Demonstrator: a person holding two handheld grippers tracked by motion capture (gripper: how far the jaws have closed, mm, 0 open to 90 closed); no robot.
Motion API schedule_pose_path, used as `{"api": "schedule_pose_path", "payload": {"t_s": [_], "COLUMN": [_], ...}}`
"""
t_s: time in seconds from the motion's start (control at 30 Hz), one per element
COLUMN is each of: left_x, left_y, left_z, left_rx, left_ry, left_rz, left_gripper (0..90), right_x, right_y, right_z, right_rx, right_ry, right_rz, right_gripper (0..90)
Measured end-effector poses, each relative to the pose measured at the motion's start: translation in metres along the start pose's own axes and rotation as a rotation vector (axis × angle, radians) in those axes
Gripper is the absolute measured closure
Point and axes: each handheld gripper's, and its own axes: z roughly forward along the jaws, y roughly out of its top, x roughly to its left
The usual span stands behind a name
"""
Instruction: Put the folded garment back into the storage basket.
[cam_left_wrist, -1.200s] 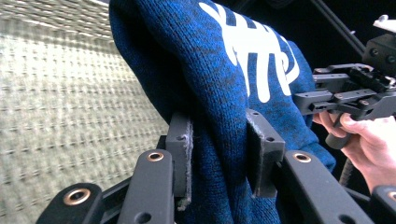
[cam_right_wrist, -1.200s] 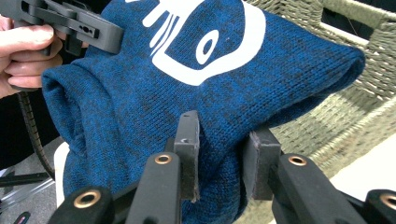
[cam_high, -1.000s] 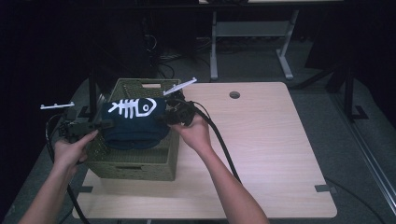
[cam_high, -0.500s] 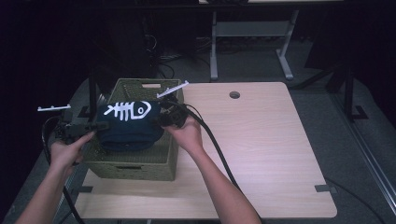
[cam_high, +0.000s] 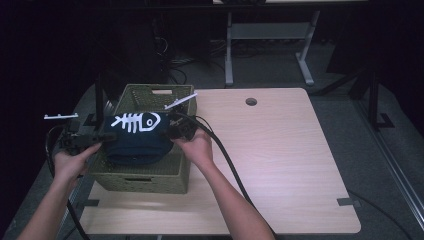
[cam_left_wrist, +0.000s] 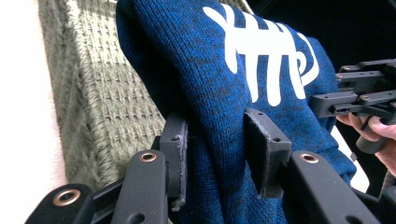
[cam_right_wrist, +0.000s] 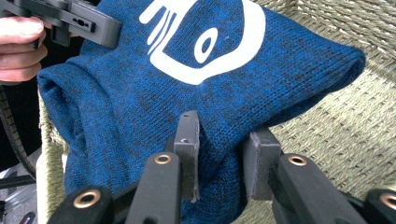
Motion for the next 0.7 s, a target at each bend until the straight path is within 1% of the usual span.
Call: {"api": "schedule_pose_path", "payload": {"t_s": [0.07,0.1,0.2,0.33,0.37,0.4,0.43,0.47,0.5,0.53,0.6,0.67,0.7], "left_x": [0.000,-0.001,-0.002,-0.003,-0.004,-0.004,-0.005,-0.005,-0.007,-0.009,-0.012,-0.014,-0.015], "left_y": [0.000,0.000,0.001,0.002,0.003,0.004,0.004,0.005,0.005,0.005,0.005,0.005,0.005], "left_z": [0.000,0.001,0.002,0.004,0.005,0.005,0.004,0.004,0.004,0.004,0.006,0.007,0.007], "left_rx": [0.005,0.005,0.005,0.008,0.012,0.010,0.005,0.005,0.013,0.018,0.017,0.006,0.006], "left_ry": [0.006,0.007,0.006,0.007,0.023,0.047,0.064,0.091,0.126,0.138,0.130,0.106,0.102], "left_rz": [0.005,0.011,0.011,0.022,0.032,0.045,0.044,0.051,0.073,0.094,0.098,0.101,0.101], "left_gripper": [62.3,62.4,62.4,62.0,60.0,55.3,49.4,46.6,44.2,43.7,45.1,46.3,46.4], "right_x": [0.001,0.002,0.002,0.002,0.002,0.002,0.002,0.002,0.001,0.000,-0.002,-0.003,-0.004], "right_y": [0.000,-0.001,-0.002,-0.003,-0.003,-0.004,-0.004,-0.005,-0.005,-0.004,-0.004,-0.004,-0.005], "right_z": [0.000,0.000,-0.001,-0.004,-0.005,-0.005,-0.006,-0.007,-0.009,-0.012,-0.017,-0.021,-0.022], "right_rx": [0.010,0.008,0.004,-0.005,-0.007,-0.007,-0.002,-0.005,-0.016,-0.026,-0.039,-0.040,-0.041], "right_ry": [-0.004,-0.006,-0.017,-0.027,-0.028,-0.032,-0.051,-0.090,-0.117,-0.134,-0.131,-0.126,-0.121], "right_rz": [0.002,0.006,-0.012,-0.007,-0.011,-0.014,-0.018,-0.014,-0.015,-0.007,-0.002,-0.001,-0.007], "right_gripper": [70.3,70.3,70.3,70.2,69.8,67.3,59.9,53.1,49.2,47.7,47.6,47.3,47.1]}}
